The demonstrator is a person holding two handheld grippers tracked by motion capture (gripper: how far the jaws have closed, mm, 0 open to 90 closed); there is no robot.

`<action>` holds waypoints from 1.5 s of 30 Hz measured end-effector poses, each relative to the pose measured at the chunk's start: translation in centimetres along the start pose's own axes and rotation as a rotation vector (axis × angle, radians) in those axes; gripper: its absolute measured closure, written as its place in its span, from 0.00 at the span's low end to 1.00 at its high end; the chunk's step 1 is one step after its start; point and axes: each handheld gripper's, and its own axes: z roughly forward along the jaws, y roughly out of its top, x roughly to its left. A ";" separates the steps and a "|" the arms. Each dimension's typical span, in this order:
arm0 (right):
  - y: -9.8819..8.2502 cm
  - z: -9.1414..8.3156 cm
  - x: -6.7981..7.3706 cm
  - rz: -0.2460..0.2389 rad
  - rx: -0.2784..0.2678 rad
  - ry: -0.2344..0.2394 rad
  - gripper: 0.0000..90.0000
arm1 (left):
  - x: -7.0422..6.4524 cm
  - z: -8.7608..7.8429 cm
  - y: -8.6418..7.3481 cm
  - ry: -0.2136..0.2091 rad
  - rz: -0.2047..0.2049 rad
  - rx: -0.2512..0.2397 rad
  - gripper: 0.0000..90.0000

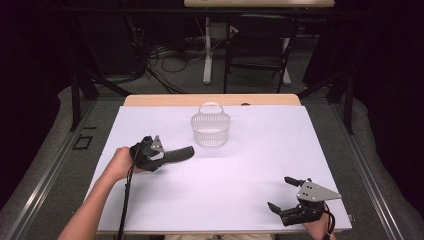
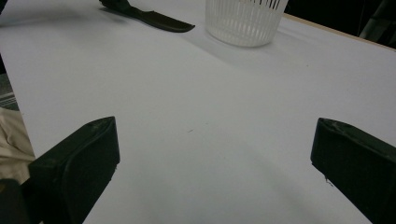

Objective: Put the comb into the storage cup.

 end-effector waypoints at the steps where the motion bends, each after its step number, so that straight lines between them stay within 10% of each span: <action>1: 0.0 0.0 0.0 0.000 0.000 -0.001 0.01 | 0.1 0.1 0.0 -0.008 0.009 0.011 0.63; 22: -0.1 0.1 0.0 0.001 0.016 -0.006 0.01 | 1.4 1.8 1.2 -0.108 0.114 0.163 0.80; 45: -0.1 0.0 -0.1 -0.003 0.013 -0.012 0.01 | 0.6 -1.9 -0.6 -0.091 -0.112 -0.121 0.80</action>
